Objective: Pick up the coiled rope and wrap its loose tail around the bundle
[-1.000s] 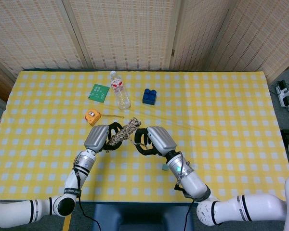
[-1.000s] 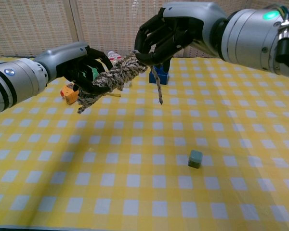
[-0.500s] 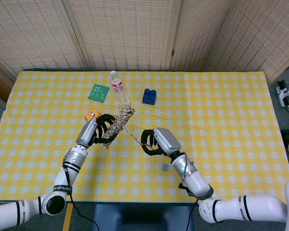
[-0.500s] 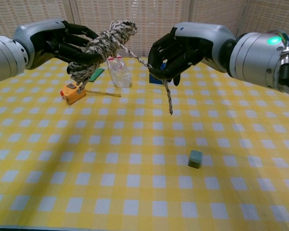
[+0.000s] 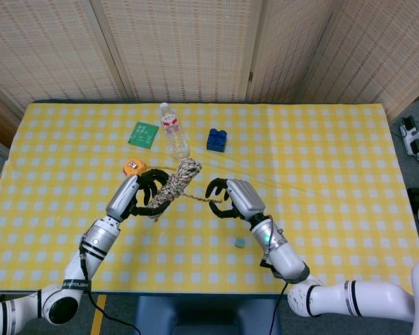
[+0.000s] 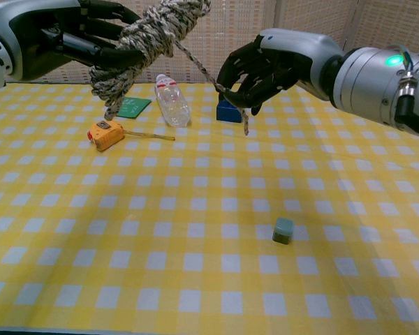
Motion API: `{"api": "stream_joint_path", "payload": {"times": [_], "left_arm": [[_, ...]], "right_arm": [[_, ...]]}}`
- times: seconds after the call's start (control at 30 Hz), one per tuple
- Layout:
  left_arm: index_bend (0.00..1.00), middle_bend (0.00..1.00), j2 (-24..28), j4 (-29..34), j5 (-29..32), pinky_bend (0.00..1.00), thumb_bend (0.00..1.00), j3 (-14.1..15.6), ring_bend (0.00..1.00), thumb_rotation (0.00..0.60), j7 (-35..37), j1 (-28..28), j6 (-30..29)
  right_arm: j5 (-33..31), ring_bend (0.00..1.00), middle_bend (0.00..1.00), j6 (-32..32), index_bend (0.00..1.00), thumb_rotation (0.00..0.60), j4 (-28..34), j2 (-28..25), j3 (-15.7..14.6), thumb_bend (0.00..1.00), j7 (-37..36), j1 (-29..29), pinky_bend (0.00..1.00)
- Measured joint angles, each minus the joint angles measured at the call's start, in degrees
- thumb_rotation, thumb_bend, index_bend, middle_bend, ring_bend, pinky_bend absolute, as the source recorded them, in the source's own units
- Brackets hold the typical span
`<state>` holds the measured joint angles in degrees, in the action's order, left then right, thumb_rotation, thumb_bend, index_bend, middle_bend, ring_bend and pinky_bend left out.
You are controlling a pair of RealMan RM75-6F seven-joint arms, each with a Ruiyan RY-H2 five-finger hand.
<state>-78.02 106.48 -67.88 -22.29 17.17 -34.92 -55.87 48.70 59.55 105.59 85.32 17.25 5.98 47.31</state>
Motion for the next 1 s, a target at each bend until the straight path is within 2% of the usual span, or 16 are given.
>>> {"api": "stream_joint_path", "payload": {"times": [0.03,0.1,0.2,0.33,0.47,0.6,0.73,1.0], "left_arm": [[0.65,0.66,0.44,0.25,-0.8,0.75,0.77,0.38,0.66,0.6,0.63,0.11,-0.02],[0.65,0.66,1.13,0.51,-1.76,0.75,0.77,0.92,0.66,0.6,1.58,0.23,-0.03],[0.65,0.66,1.93,0.5,-2.46,0.75,0.77,1.5,0.65,0.6,2.24,0.21,0.11],[0.65,0.66,2.44,0.0,-2.78,0.75,0.77,1.95,0.65,0.6,2.41,0.21,-0.56],[0.65,0.66,2.69,-0.71,-2.91,0.75,0.77,2.38,0.65,0.6,1.7,0.27,-1.49],[0.65,0.66,2.72,-1.8,-3.0,0.75,0.77,3.03,0.65,0.6,0.54,0.37,-2.55],[0.65,0.66,2.68,-2.77,-2.7,0.75,0.77,3.38,0.65,0.6,0.06,0.5,-3.49],[0.65,0.66,2.83,-4.46,-1.81,0.75,0.77,3.89,0.65,0.6,0.52,0.72,-4.01]], "right_arm": [[0.15,0.3,0.3,-0.11,0.28,0.6,0.09,-0.21,0.0,0.61,-0.24,-0.16,0.38],[0.79,0.19,0.17,-0.41,0.09,0.6,0.47,-0.95,-0.03,0.52,-0.86,-0.6,0.27],[2.48,0.1,0.05,-0.46,0.0,0.6,1.14,-2.26,-0.28,0.47,-1.57,-1.49,0.17],[6.17,0.09,0.02,0.62,0.0,0.6,1.84,-4.41,-1.61,0.47,-1.27,-3.1,0.15],[10.64,0.1,0.03,3.31,0.0,0.6,2.26,-7.18,-4.48,0.47,2.36,-5.17,0.15],[15.94,0.11,0.04,8.01,0.0,0.6,3.87,-11.66,-9.21,0.47,7.19,-9.4,0.15],[21.04,0.11,0.04,12.54,0.0,0.6,5.53,-15.69,-13.46,0.47,8.69,-14.37,0.15],[31.24,0.11,0.04,22.15,0.0,0.6,4.51,-21.64,-21.22,0.47,4.44,-25.81,0.15]]}}
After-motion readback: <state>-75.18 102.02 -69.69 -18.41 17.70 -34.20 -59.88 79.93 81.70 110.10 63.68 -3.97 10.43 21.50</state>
